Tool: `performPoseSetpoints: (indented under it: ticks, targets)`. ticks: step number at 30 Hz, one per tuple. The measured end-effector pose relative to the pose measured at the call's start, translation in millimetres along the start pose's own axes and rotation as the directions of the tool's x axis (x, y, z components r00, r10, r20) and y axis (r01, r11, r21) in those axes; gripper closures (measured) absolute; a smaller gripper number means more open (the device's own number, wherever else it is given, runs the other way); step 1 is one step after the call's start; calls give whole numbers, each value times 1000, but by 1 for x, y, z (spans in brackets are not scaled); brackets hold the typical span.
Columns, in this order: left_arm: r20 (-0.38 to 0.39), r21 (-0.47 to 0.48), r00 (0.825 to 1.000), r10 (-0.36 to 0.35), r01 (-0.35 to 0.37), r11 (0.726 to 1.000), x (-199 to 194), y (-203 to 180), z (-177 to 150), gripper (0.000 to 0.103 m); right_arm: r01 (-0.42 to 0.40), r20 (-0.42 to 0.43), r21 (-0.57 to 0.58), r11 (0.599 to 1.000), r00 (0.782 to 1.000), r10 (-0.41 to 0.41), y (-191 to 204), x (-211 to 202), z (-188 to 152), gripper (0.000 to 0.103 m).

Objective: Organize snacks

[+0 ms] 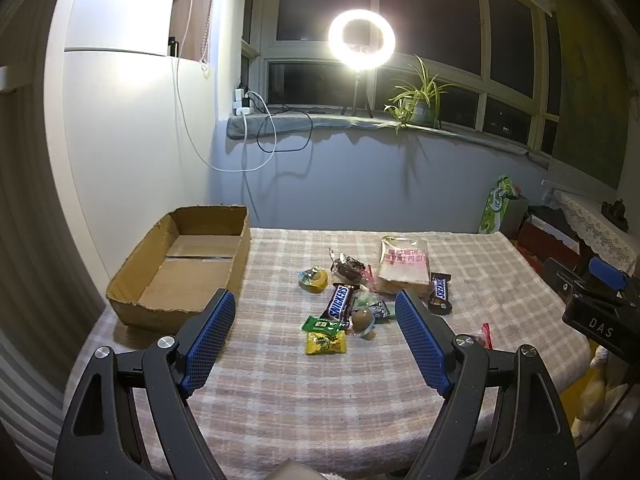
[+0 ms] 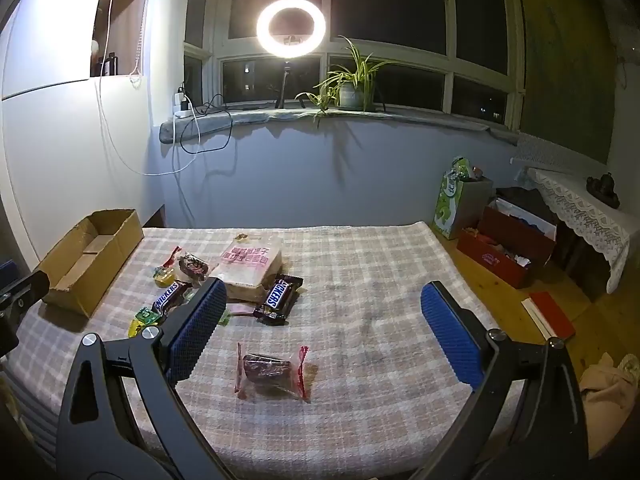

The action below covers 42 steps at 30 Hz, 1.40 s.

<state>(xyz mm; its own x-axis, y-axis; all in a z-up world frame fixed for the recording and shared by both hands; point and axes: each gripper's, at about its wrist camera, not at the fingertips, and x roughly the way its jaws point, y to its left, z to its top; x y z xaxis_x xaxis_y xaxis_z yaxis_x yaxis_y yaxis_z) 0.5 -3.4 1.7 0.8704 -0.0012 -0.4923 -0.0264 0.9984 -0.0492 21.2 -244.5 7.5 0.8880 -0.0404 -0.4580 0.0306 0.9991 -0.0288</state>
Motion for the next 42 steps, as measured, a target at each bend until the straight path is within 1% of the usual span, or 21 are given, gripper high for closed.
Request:
performPoseSetpoints:
  ticks: [42]
  targets:
    - [-6,-4,1000,-1,1,1000,1,2,-3,21,-11,-1,-5,1000,1000,10,4,3,-2,3]
